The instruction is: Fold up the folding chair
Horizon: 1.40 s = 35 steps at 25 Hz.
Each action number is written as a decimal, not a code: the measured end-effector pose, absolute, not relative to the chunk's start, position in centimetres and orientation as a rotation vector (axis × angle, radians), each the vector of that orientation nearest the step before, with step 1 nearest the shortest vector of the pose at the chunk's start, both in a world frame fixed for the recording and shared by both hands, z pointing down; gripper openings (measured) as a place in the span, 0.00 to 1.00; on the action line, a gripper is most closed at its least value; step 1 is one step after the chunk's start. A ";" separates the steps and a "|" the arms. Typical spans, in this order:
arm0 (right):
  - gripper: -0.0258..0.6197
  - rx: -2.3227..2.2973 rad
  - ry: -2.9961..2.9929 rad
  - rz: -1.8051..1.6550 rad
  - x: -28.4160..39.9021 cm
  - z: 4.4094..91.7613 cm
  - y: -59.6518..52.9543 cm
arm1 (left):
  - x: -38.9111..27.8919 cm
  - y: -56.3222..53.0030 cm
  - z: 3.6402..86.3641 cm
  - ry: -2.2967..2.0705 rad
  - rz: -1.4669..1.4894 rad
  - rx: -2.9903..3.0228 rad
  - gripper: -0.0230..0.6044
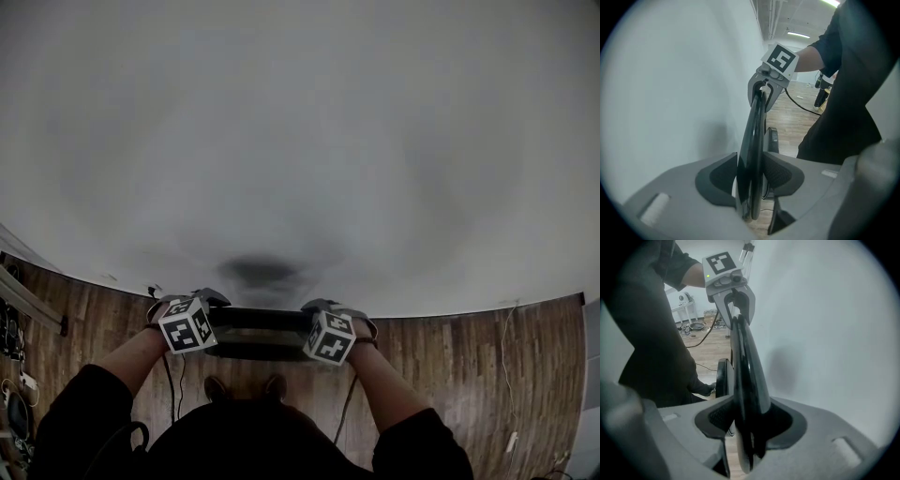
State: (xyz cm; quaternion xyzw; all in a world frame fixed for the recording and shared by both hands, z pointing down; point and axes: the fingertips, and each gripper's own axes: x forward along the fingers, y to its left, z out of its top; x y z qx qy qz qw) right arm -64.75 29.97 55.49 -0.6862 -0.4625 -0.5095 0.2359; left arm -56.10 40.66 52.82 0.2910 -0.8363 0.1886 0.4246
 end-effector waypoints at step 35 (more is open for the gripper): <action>0.48 -1.708 -1.659 -1.421 -71.7 55.4 34.6 | -60.8 46.5 52.3 -2.156 0.549 0.409 0.32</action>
